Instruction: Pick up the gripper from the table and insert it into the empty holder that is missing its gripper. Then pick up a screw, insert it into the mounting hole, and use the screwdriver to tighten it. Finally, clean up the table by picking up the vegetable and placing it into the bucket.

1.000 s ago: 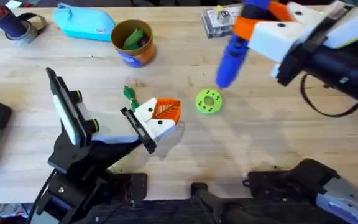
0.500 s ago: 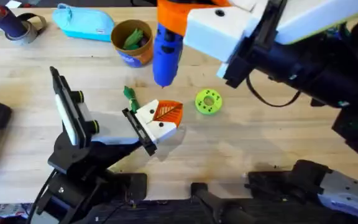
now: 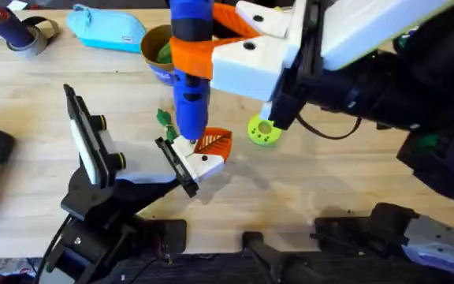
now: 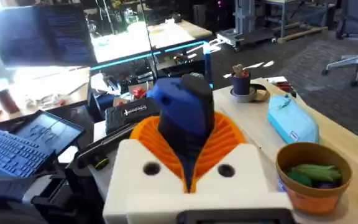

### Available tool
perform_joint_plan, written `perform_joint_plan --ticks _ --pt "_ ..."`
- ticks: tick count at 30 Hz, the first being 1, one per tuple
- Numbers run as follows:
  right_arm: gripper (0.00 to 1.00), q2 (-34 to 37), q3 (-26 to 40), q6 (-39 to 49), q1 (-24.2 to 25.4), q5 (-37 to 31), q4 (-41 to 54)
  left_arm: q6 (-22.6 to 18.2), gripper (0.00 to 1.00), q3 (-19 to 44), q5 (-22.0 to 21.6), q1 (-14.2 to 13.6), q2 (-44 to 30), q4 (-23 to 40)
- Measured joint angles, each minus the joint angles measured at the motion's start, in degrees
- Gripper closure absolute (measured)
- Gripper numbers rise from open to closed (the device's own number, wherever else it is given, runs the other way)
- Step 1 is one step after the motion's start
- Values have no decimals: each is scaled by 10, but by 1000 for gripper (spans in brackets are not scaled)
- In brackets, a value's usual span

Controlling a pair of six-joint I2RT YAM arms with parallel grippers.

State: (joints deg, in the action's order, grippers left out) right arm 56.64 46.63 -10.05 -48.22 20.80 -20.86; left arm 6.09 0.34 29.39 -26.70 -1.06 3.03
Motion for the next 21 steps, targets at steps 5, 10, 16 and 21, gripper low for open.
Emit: perform_joint_plan --ticks 5,10,16,21 --pt "976 0 0 -5 -2 5 7 0 991 0 0 0 0 0" --pt "976 11 0 -4 -3 5 5 0 991 0 0 0 0 0" --pt "976 23 0 9 -3 5 -2 1 991 0 0 0 0 0" --pt "976 23 0 15 -3 6 -3 1 991 0 0 0 0 0"
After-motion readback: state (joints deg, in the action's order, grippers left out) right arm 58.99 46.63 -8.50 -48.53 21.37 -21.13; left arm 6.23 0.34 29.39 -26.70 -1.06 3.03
